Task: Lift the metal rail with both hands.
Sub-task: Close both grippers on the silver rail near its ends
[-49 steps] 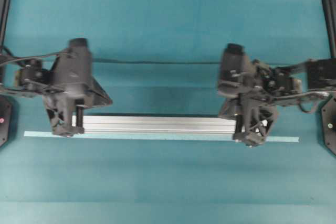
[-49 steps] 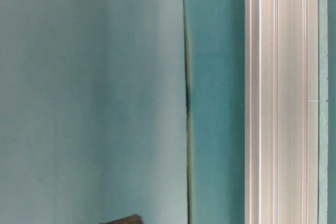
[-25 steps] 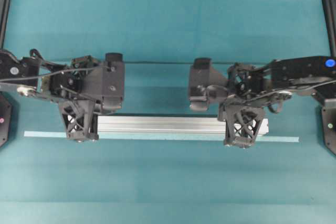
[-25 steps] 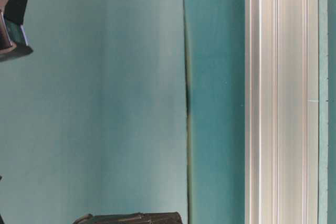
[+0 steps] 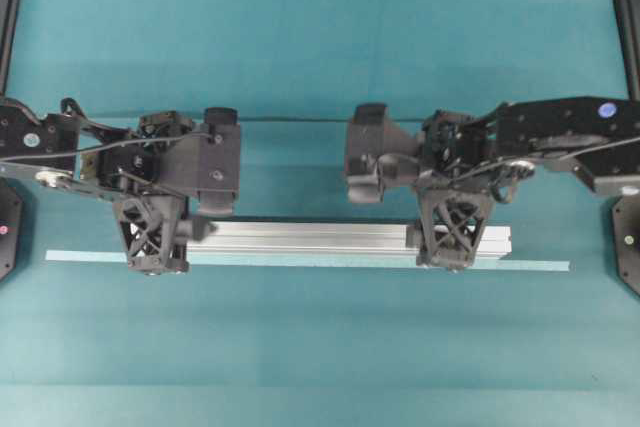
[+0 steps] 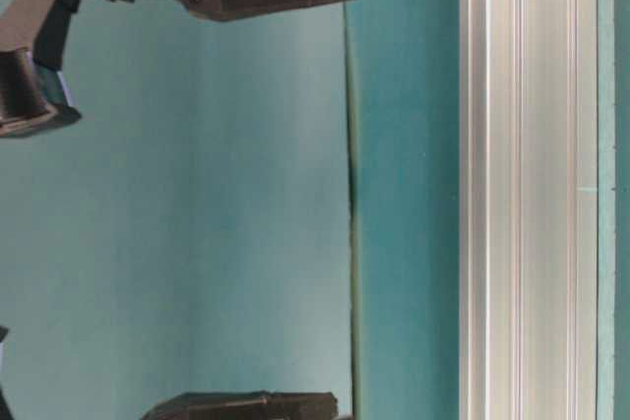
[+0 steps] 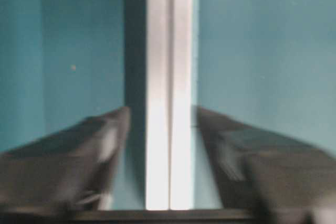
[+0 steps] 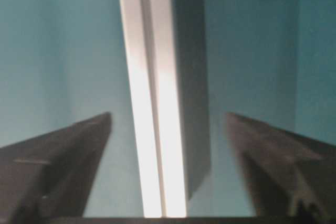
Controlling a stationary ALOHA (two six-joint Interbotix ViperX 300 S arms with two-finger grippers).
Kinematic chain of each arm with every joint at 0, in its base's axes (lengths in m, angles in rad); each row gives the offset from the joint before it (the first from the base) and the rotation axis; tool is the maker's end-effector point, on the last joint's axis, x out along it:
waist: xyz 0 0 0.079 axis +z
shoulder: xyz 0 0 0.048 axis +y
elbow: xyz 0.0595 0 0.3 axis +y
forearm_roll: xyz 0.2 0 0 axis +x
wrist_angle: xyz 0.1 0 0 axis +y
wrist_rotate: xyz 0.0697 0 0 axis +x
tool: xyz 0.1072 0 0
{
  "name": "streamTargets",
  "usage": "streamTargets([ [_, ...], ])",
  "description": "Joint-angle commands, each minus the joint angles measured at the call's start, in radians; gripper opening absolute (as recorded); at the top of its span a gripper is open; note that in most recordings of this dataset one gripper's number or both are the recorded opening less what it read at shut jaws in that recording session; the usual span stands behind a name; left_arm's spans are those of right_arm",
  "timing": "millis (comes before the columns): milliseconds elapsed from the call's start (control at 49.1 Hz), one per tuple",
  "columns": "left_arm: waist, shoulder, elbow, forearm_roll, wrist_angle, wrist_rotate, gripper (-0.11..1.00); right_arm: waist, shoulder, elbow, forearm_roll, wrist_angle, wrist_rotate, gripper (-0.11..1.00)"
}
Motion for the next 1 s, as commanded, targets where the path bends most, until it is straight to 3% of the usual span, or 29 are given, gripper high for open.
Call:
streamTargets([
  [0, -0.002, 0.017, -0.018, 0.002, 0.028, -0.003, 0.78, 0.008, 0.018, -0.009, 0.002, -0.002, -0.017, 0.96],
  [61, -0.003, 0.032, -0.025, 0.002, 0.052, 0.003, 0.92, 0.009, 0.025, -0.011, 0.002, -0.002, -0.018, 0.96],
  [122, -0.008, 0.044, -0.029, 0.002, 0.054, 0.008, 0.99, 0.009, 0.029, -0.011, 0.002, -0.005, -0.017, 0.96],
  [468, -0.011, 0.103, -0.011, 0.002, -0.006, 0.009, 0.98, 0.02, 0.072, -0.006, 0.002, -0.078, -0.015, 0.96],
  [978, -0.008, 0.219, 0.009, 0.002, -0.101, 0.008, 0.98, 0.021, 0.126, 0.084, 0.002, -0.196, -0.021, 0.96],
])
